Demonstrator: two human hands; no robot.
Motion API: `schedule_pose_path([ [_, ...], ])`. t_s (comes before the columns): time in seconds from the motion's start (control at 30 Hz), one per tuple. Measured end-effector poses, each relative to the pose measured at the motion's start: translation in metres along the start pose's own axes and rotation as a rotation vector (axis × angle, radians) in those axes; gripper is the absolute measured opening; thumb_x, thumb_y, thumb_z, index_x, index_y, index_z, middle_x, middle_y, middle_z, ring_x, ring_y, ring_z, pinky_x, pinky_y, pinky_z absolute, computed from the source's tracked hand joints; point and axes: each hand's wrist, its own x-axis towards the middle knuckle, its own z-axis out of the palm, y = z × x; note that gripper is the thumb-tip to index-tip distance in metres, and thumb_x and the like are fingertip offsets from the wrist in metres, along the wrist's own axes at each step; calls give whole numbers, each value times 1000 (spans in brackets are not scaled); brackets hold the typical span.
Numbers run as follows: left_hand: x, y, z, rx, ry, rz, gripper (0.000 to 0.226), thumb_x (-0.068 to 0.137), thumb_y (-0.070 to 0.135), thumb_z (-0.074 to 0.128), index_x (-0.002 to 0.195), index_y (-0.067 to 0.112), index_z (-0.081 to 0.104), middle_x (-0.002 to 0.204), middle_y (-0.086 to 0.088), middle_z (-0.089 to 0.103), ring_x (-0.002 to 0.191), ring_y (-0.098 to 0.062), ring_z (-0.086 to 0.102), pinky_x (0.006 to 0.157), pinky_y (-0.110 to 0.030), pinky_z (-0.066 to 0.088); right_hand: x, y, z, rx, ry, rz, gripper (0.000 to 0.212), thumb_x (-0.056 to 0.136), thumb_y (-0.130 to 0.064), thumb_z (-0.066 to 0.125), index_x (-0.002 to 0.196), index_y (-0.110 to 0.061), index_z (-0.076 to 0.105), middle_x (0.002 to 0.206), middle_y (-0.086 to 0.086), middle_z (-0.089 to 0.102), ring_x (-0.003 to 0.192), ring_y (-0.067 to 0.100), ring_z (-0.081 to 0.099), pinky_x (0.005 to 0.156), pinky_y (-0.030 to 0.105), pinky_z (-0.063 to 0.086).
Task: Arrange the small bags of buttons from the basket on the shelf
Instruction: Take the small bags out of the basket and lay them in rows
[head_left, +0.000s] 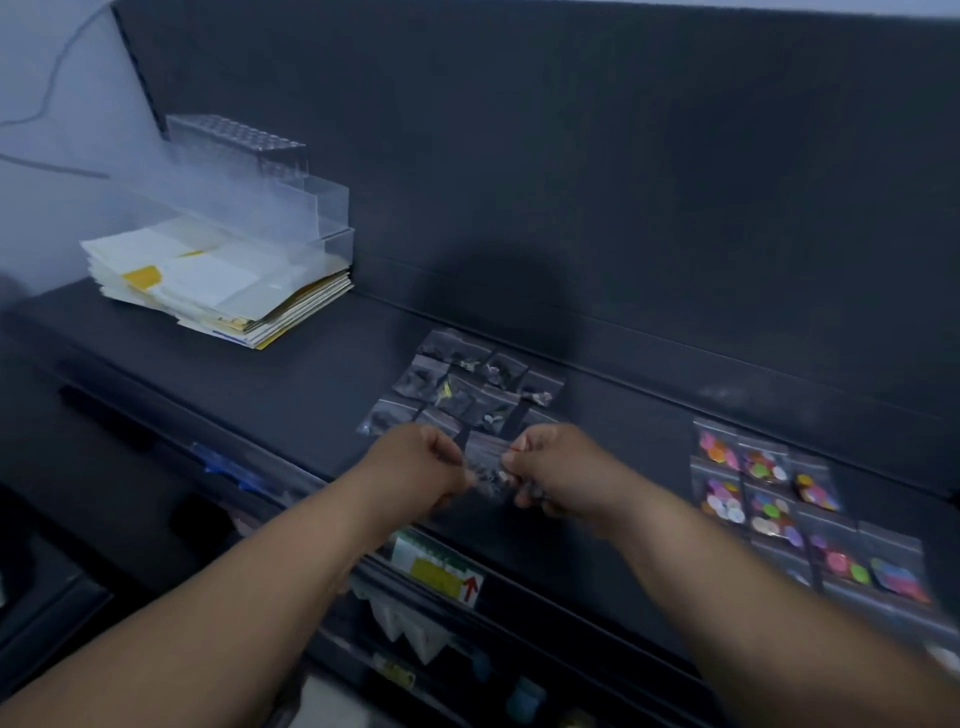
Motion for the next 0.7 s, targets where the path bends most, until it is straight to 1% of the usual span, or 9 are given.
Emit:
schedule_pose_path([
  [0.07,16,-4,-9,265,125,110,8,86,18,66,85,17,58,74,2,58,64,-12,54,55,-24,43,14,4,7,-33,31,55,17,93,-12,53,76,-15,52,60,3,57,44,10,53,36,14,27],
  [0.13,29,-9,-19,464,185,229,3,91,20,57,89,18,59,82,2,60,74,-15,56,65,-31,47,25,5,12,-84,80,87,18,92,-14,55,74,-15,52,63,4,58,46,14,54,36,13,31],
  [0.23,51,-18,-30,629,149,401,13,92,22,56,103,19,63,103,-1,59,96,-18,54,81,-31,47,40,3,17,-165,159,85,23,90,-16,57,68,-16,53,60,4,60,46,16,56,49,20,43],
  [0.27,59,-20,-33,686,124,444,18,91,23,57,108,19,63,109,-1,57,105,-19,50,86,-31,45,43,1,18,-177,179,93,22,90,-17,57,68,-16,54,61,3,61,47,16,57,54,21,45],
  [0.33,72,-23,-39,765,57,498,24,90,27,59,113,22,63,114,-1,53,113,-22,44,93,-33,42,47,-1,20,-150,216,117,21,89,-16,57,68,-16,55,61,2,62,45,14,57,55,22,45],
  [0.47,86,-29,-48,906,-75,618,31,86,44,60,113,28,60,116,3,49,117,-18,38,98,-32,37,51,-6,27,-132,280,154,19,88,-14,56,69,-14,54,60,2,59,42,12,55,49,20,40],
  [0.57,92,-31,-52,985,-94,711,32,85,55,54,105,31,57,110,6,46,113,-16,37,94,-30,33,53,-9,30,-137,313,181,14,87,-14,57,73,-13,57,63,5,60,43,14,55,52,22,42],
  [0.63,95,-33,-54,972,-96,742,34,85,57,51,106,31,57,105,6,44,111,-16,37,91,-30,31,55,-11,32,-151,326,197,11,86,-14,59,75,-13,58,66,7,61,43,15,56,54,25,45],
  [0.7,98,-34,-57,958,-92,775,35,85,59,51,103,30,57,97,7,40,109,-16,38,86,-29,30,55,-13,34,-181,333,214,9,86,-14,59,76,-13,59,68,9,61,43,15,55,52,24,44],
])
